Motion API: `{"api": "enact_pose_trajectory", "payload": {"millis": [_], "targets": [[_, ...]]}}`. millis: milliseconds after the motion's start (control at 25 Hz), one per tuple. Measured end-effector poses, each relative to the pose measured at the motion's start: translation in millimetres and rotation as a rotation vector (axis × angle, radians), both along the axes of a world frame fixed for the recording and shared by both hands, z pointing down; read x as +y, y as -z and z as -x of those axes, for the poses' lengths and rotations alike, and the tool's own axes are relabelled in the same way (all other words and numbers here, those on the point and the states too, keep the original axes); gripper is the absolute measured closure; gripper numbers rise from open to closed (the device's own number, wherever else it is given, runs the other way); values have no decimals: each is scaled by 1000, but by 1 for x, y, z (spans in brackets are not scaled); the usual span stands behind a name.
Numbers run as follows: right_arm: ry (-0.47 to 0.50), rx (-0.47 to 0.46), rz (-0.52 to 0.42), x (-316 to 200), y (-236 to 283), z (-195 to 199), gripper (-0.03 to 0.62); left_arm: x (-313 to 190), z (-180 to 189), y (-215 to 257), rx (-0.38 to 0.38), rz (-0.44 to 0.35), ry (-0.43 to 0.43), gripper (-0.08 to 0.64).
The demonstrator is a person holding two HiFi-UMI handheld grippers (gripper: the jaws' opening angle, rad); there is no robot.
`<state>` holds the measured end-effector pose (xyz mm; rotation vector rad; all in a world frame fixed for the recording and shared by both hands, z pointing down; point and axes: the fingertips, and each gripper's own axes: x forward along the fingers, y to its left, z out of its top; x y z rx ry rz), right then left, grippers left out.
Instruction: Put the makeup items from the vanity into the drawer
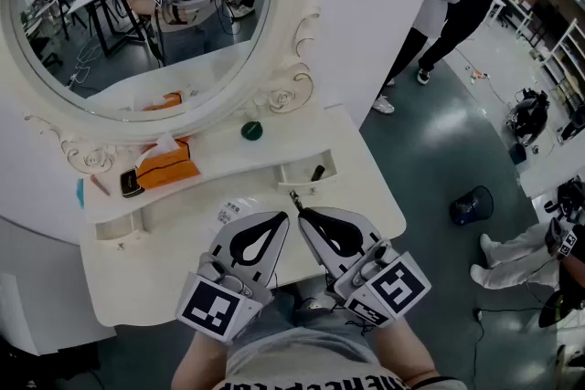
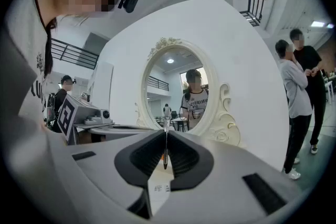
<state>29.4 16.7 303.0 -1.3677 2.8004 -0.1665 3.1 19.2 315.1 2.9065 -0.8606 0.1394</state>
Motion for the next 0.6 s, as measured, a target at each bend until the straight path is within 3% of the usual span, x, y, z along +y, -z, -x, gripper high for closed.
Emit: {"api": "enact_pose_trajectory", "payload": {"millis": [600], "targets": [[-33, 2, 14, -21, -4, 6, 552, -21, 6, -2, 11, 7, -26, 541]]}}
